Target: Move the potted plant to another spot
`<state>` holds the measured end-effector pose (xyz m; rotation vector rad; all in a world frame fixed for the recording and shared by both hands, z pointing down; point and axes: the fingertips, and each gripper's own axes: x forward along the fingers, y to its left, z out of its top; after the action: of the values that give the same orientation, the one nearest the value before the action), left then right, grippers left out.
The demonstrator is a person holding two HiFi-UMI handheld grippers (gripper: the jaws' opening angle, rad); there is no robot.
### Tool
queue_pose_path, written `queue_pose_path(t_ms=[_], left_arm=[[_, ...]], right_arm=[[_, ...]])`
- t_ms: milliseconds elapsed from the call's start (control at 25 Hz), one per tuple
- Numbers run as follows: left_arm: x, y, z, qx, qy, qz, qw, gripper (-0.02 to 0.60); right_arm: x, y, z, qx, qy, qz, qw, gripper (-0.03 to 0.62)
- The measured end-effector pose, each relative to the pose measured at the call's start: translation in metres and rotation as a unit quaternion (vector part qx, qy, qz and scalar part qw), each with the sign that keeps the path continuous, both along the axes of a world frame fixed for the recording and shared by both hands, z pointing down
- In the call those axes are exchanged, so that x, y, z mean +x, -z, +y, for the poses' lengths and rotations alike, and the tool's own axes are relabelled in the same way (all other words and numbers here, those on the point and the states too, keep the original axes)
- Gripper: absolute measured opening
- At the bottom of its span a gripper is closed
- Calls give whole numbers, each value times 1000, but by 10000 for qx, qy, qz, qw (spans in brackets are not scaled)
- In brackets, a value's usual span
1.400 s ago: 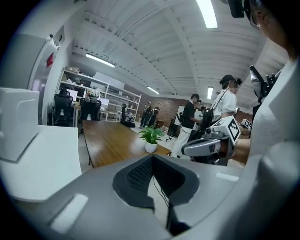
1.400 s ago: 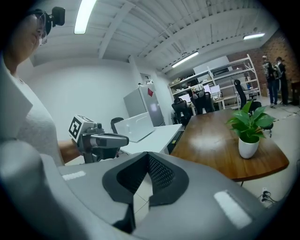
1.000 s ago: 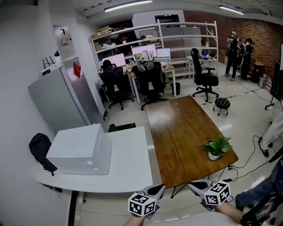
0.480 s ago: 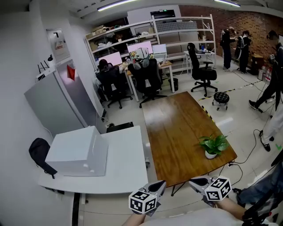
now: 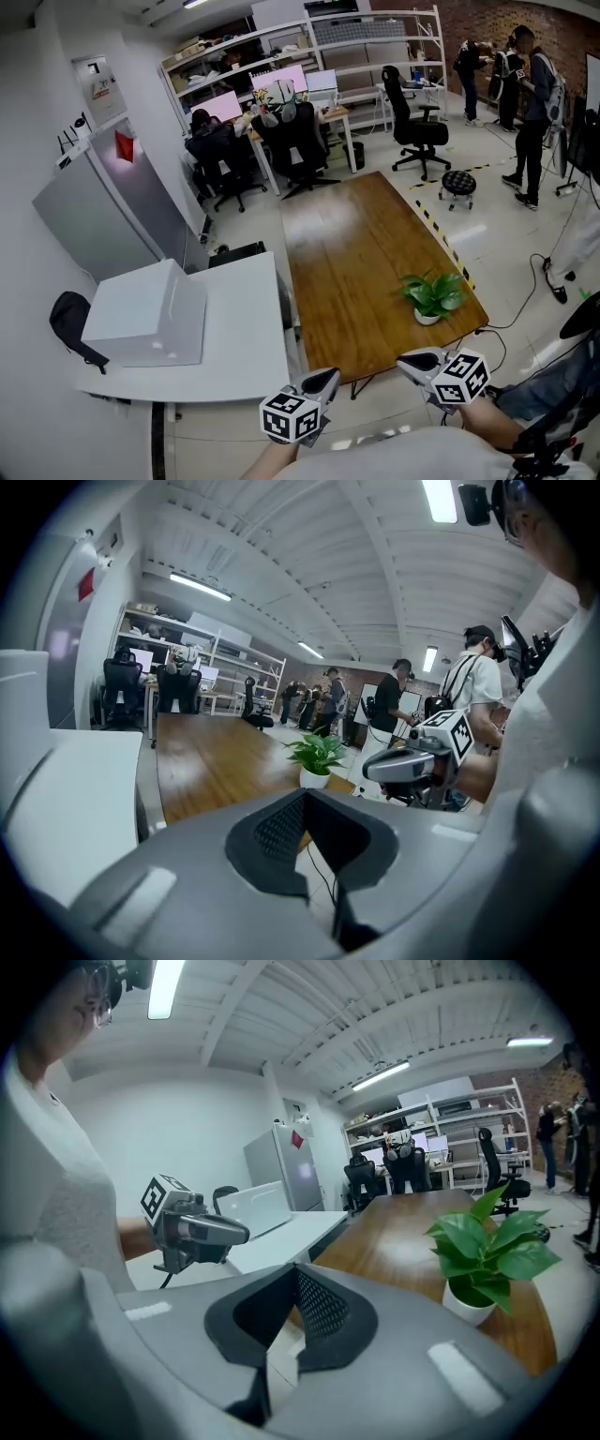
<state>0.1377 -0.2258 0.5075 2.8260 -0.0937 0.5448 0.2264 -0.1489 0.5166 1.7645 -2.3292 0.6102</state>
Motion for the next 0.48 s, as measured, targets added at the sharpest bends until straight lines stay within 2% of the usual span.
queue_pose_path(t_ms=[200,480], left_arm=[[22,-10,5,-119,-48,-83,9999,-3],[49,-29,16,-173,-242,-348,9990,-3]], right_arm=[[35,-13,11,3,-194,141,9997,9],[94,-70,25,-274,-644,348,9969,137]])
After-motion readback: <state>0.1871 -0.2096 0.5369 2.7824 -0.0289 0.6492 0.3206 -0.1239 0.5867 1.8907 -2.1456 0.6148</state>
